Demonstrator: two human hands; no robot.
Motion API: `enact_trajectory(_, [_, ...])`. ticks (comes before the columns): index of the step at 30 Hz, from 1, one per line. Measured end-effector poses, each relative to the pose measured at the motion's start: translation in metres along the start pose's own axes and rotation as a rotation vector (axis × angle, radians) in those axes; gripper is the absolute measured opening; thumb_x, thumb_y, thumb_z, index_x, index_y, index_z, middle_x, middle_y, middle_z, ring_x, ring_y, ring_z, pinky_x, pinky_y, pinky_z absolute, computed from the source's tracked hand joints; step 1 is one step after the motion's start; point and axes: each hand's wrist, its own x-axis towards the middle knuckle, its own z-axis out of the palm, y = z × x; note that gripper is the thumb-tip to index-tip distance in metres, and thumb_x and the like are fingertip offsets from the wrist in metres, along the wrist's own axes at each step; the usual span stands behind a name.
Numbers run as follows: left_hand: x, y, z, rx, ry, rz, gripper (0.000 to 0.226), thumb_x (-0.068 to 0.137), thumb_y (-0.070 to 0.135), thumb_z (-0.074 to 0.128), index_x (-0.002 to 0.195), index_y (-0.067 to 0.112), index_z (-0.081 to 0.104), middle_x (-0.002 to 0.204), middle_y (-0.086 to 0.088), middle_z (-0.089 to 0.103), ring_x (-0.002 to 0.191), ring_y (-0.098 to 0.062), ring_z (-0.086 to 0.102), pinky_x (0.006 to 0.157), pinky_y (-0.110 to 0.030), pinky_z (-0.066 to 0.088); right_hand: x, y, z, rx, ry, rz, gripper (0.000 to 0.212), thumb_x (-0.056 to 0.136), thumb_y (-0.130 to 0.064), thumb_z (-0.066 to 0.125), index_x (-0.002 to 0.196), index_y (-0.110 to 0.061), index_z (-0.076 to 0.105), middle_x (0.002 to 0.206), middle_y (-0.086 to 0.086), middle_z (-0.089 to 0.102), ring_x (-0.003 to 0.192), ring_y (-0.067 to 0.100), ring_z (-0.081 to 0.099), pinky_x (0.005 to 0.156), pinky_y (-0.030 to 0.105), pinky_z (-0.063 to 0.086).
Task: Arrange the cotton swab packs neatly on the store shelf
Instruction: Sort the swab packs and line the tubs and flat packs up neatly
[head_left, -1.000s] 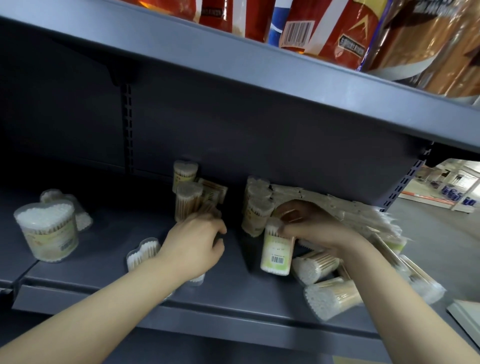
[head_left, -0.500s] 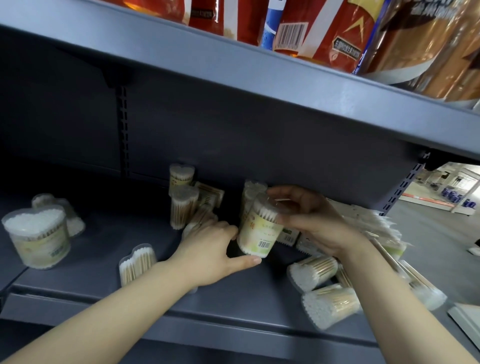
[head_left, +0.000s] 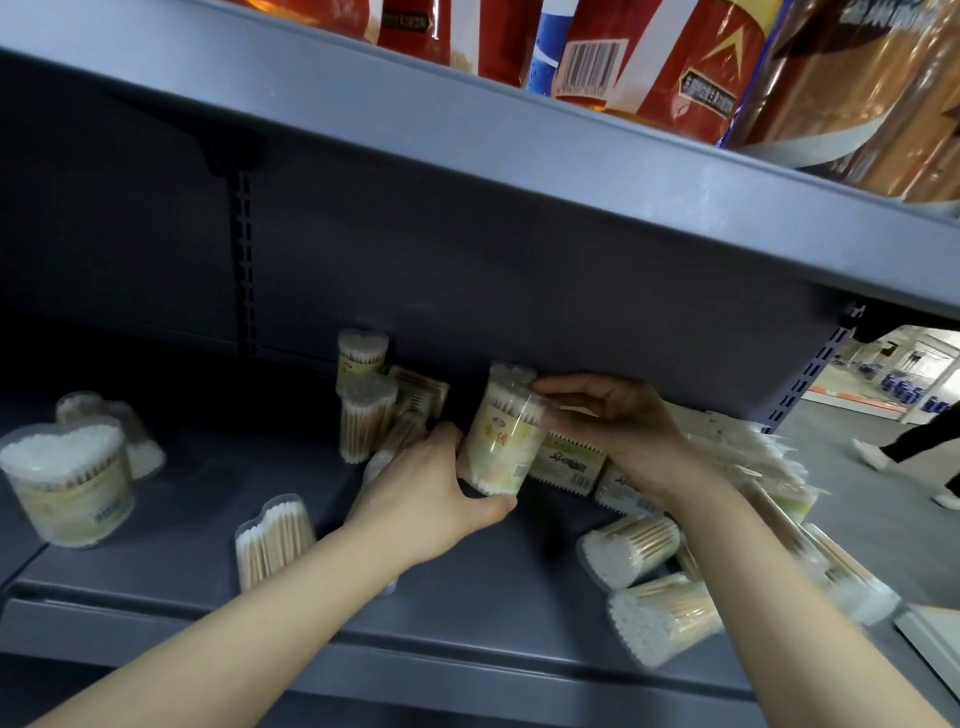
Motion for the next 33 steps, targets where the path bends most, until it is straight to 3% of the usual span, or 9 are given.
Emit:
enact_trajectory(4, [0.002, 0.001, 0.002, 0.003, -0.021, -0.025, 0.066, 0.048, 0.078, 0.050, 0.094, 0.030, 0.053, 0.087, 0.017, 0.056, 0.084, -0.007, 0.056, 0.077, -0.036, 0.051, 0.004, 0.001, 0.008, -0.078, 0.052, -0.034, 0.024, 0.081, -0.002, 0.065, 0.091, -0.024, 0.067, 0.095, -0.009, 0.067, 0.086, -0.005, 0.063, 0.078, 0.012, 0.050])
enact_trajectory(10, [-0.001, 0.008, 0.004, 0.016, -0.010, -0.034, 0.053, 0.064, 0.065, 0.065, 0.099, 0.028, 0.054, 0.090, 0.013, 0.061, 0.083, -0.006, 0.058, 0.073, -0.031, 0.051, 0.007, 0.002, 0.015, -0.147, 0.083, -0.021, 0.020, 0.084, -0.008, 0.064, 0.090, -0.027, 0.067, 0.090, -0.013, 0.067, 0.081, -0.009, 0.061, 0.074, 0.009, 0.049])
enact_trajectory(20, [-0.001, 0.002, 0.001, -0.011, -0.049, -0.078, 0.062, 0.054, 0.071, 0.065, 0.098, 0.030, 0.050, 0.089, 0.016, 0.057, 0.085, -0.007, 0.057, 0.076, -0.036, 0.052, 0.011, 0.007, 0.017, -0.122, 0.065, 0.000, 0.018, 0.082, -0.006, 0.066, 0.085, -0.023, 0.067, 0.085, -0.013, 0.068, 0.078, -0.006, 0.063, 0.071, 0.010, 0.049])
enact_trajectory(24, [0.002, 0.001, 0.003, 0.012, -0.030, -0.055, 0.070, 0.045, 0.077, 0.053, 0.098, 0.031, 0.050, 0.091, 0.016, 0.056, 0.088, -0.010, 0.057, 0.080, -0.037, 0.049, 0.012, 0.007, 0.014, -0.115, 0.058, -0.003, 0.020, 0.081, -0.005, 0.067, 0.084, -0.025, 0.067, 0.080, -0.016, 0.069, 0.078, -0.005, 0.063, 0.071, 0.011, 0.050])
enact_trajectory(27, [0.005, 0.004, 0.004, -0.013, -0.031, -0.064, 0.062, 0.051, 0.070, 0.058, 0.099, 0.031, 0.051, 0.091, 0.013, 0.060, 0.085, -0.010, 0.059, 0.075, -0.036, 0.052, 0.011, 0.008, 0.011, -0.112, 0.058, -0.020, 0.021, 0.079, -0.003, 0.068, 0.082, -0.024, 0.068, 0.075, -0.018, 0.070, 0.076, -0.004, 0.063, 0.071, 0.011, 0.050])
enact_trajectory(33, [0.007, 0.012, 0.005, -0.017, -0.025, -0.042, 0.042, 0.070, 0.048, 0.067, 0.102, 0.025, 0.053, 0.093, 0.009, 0.063, 0.083, -0.008, 0.058, 0.059, -0.019, 0.043, 0.006, 0.008, 0.003, -0.124, 0.054, -0.007, 0.022, 0.080, 0.001, 0.066, 0.081, -0.021, 0.068, 0.085, -0.009, 0.069, 0.083, 0.000, 0.064, 0.080, 0.019, 0.053])
